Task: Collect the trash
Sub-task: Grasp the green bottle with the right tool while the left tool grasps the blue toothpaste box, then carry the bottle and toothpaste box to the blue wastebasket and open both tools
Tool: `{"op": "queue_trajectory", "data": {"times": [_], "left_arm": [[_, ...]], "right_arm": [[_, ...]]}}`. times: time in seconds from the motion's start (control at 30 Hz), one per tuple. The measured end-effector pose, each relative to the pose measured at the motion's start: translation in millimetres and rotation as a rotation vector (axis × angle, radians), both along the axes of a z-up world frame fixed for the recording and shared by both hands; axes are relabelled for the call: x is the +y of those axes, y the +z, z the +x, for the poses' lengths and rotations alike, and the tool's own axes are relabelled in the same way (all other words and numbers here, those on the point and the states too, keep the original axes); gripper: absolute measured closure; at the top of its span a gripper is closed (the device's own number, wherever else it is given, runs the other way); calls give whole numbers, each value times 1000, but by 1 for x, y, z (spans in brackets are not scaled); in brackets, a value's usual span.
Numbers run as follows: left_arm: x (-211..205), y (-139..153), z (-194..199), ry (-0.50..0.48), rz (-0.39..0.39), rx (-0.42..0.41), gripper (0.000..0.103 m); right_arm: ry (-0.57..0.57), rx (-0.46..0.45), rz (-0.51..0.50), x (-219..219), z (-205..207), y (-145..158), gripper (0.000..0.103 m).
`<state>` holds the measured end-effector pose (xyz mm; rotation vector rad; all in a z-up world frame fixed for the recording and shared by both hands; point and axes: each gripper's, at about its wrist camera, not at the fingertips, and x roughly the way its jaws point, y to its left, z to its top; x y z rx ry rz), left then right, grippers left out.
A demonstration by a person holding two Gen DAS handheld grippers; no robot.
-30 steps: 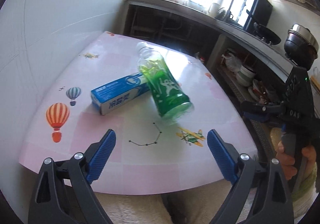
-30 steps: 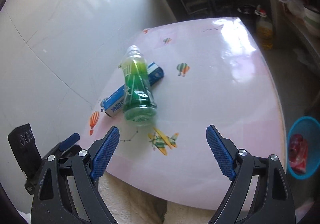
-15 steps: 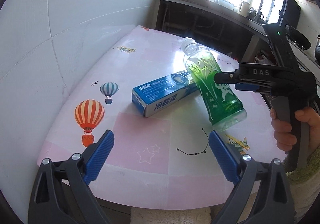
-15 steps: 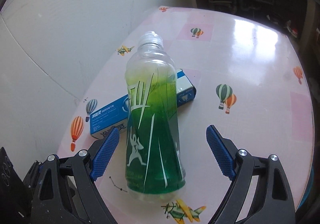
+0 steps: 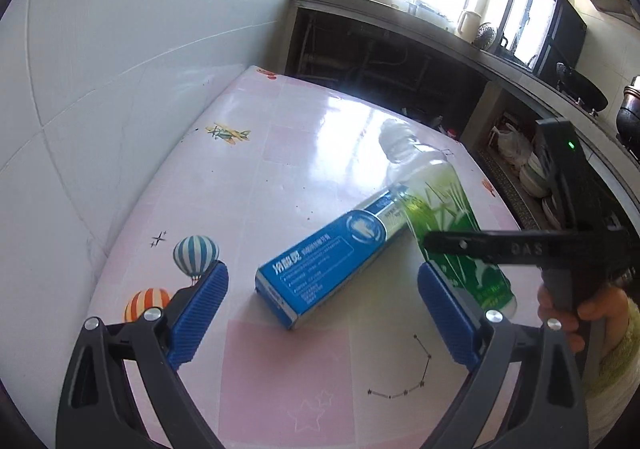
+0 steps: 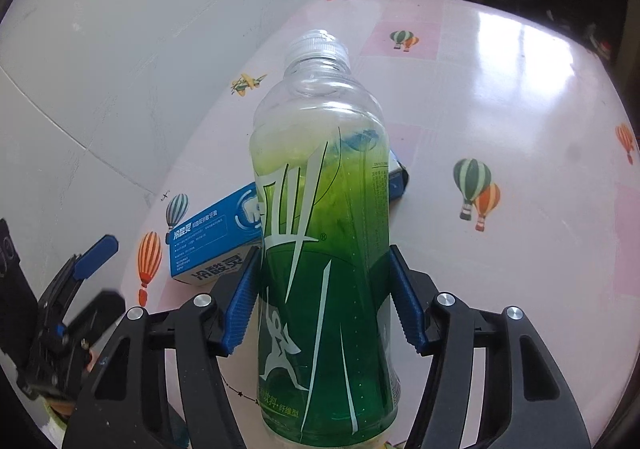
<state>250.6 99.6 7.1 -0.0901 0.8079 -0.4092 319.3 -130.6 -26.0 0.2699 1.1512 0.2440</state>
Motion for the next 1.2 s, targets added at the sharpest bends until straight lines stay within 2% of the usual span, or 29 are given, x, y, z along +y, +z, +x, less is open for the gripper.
{"op": "queue_trajectory", "data": {"times": [0.1,0.17,0.33,0.4,0.53,0.6,0.7,0.77,1.0,1.17,1.2], "left_arm": [[-10,-12,29,-35,-7,70,10],[-19,-22,45,-39,50,104,10],[-44,-43,60,-107,203,112,10],[-49,-50,60,-128,234,132,20],[-52,-49,47,-133,275,126,32],[-54,-46,38,-129,274,140,42],[-57,-41,22,-123,262,163,51],[-58,-39,5,-118,251,182,51],[-52,-35,-65,-118,119,278,52],[-55,-35,-98,-128,35,354,52],[-58,-33,-103,-141,23,364,49]], "right_arm": [[-55,7,12,-16,-10,2,45],[-89,14,14,-32,-24,3,45],[-141,1,5,-63,-64,12,45],[-159,16,14,-74,-76,11,45],[-182,12,-2,-84,-95,10,45],[-188,11,1,-84,-101,10,45],[-195,7,10,-87,-111,10,45],[-200,-1,15,-90,-122,11,45],[-206,3,43,-94,-148,7,45],[-208,30,76,-94,-162,4,45],[-209,37,89,-95,-165,4,45]]}}
